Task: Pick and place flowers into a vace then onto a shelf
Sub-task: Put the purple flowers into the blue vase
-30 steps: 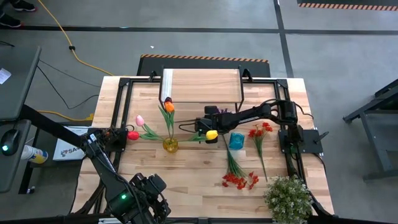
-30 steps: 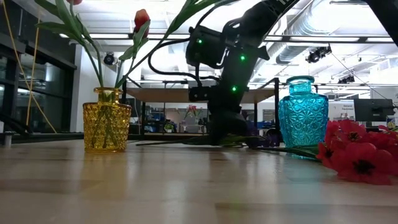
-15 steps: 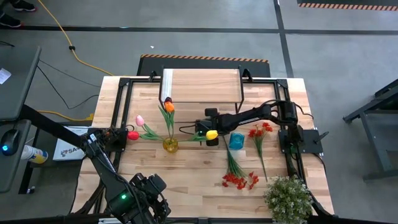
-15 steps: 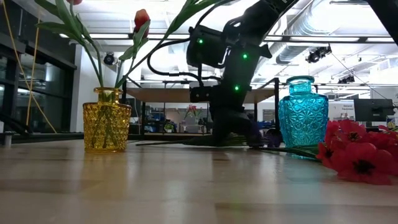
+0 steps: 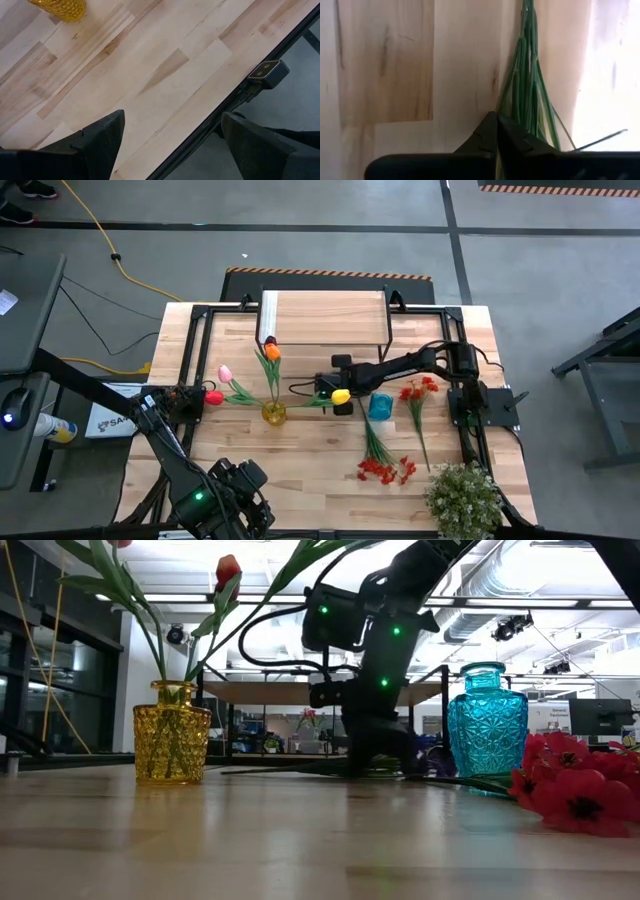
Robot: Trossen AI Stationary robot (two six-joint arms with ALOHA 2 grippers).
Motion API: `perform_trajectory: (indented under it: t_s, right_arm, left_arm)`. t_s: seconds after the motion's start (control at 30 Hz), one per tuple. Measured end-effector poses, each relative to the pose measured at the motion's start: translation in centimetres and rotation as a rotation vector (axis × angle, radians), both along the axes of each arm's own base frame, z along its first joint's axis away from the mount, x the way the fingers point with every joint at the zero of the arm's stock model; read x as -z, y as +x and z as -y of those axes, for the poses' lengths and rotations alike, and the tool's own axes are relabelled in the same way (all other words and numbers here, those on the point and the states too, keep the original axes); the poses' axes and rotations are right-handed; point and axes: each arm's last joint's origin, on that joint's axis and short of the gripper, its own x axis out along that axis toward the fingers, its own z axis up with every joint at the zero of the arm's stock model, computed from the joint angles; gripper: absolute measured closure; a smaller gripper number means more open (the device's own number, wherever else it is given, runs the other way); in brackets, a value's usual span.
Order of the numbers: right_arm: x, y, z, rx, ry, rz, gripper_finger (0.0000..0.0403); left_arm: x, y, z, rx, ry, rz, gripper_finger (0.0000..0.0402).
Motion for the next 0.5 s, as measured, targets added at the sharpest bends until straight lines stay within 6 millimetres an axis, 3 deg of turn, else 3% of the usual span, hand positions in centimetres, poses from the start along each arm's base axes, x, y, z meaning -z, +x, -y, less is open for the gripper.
perform_trajectory:
  t_s: [0.5]
  right_arm:
    - [-2.7,-0.7,0.0,0.024,-0.003,0.042,0.0403]
  left_arm:
    - [0.0,0.0,0.0,0.003,0.001,-0.001,0.0037]
